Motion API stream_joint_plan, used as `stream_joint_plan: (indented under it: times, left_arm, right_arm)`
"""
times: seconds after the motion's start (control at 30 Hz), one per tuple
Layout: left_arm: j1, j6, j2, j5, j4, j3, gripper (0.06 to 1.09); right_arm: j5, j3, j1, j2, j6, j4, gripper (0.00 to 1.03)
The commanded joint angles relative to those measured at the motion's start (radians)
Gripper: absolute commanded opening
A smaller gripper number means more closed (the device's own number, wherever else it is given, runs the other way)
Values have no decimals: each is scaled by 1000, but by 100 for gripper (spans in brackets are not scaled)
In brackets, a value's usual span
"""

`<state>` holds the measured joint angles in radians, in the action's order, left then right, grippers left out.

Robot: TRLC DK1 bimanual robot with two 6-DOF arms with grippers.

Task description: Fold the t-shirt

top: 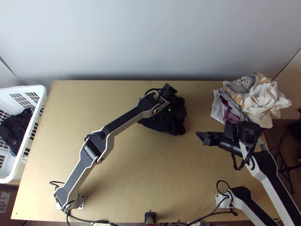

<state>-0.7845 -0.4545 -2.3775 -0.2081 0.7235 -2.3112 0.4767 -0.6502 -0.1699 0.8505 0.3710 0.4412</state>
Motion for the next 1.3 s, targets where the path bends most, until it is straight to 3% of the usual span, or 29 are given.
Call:
stream_joint_plan:
  times: [0.0, 0.3, 0.57, 1.27]
  left_arm:
    - [16, -58, 44, 30, -55, -7, 103]
    - [176, -32, 193, 36, 19, 39, 103]
    - [283, 77, 325, 36, 143, 148, 103]
    - [424, 162, 548, 38, 111, 444, 103]
  right_arm:
    - [0, 49, -20, -13, 34, -50, 99]
    - [2, 130, -25, 148, 143, -277, 99]
    - [5, 78, -28, 403, 148, -423, 99]
    - [19, -287, -178, 929, 171, -492, 99]
